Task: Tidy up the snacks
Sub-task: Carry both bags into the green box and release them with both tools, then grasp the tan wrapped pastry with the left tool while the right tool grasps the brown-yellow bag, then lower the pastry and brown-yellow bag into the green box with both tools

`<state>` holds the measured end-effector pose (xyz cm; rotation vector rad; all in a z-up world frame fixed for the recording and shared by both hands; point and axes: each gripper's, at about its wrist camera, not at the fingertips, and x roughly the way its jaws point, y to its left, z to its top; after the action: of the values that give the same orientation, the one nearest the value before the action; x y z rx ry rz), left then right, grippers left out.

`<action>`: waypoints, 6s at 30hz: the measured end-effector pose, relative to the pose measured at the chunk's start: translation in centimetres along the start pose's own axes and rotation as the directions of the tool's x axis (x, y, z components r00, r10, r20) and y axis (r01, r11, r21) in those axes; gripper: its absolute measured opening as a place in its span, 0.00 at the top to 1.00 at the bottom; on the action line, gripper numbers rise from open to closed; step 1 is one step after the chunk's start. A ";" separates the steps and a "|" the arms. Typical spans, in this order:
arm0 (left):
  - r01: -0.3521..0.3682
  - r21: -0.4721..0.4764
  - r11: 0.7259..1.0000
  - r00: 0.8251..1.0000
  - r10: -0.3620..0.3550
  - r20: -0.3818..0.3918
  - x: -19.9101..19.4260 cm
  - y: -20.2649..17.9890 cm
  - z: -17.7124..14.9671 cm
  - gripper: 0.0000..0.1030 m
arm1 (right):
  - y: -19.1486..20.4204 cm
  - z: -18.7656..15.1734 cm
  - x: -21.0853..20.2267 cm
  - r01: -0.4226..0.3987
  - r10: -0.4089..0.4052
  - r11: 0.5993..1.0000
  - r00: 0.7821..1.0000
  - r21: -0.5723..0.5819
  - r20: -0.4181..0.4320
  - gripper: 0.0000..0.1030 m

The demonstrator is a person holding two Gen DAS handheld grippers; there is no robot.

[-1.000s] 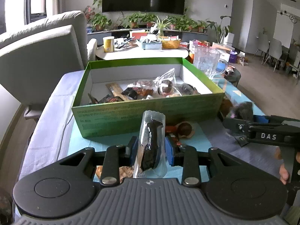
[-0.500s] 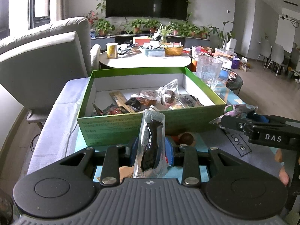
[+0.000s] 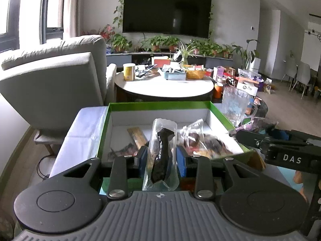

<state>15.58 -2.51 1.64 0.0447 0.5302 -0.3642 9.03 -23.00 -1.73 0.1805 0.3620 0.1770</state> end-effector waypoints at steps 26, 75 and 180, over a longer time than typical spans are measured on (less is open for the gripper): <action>-0.043 -0.041 0.998 0.995 0.040 -0.086 8.3 2.3 2.2 0.72 | -0.1 1.8 7.7 0.008 -0.009 1.000 0.996 -0.012 -0.086 0.37; 0.009 0.057 0.998 0.988 0.000 -0.152 1.8 3.9 -5.5 0.54 | -3.1 -3.8 0.2 0.144 -0.156 0.987 0.967 -0.076 -0.203 0.36; 0.161 -0.046 0.986 0.977 -0.165 -0.133 -1.1 3.6 -5.5 0.60 | -2.2 -6.9 0.4 0.198 -0.229 0.972 0.924 -0.127 -0.306 0.39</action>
<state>13.29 1.92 -2.77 -0.0083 0.6783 -0.5145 7.21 -24.04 -8.67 0.0163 0.6914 0.0051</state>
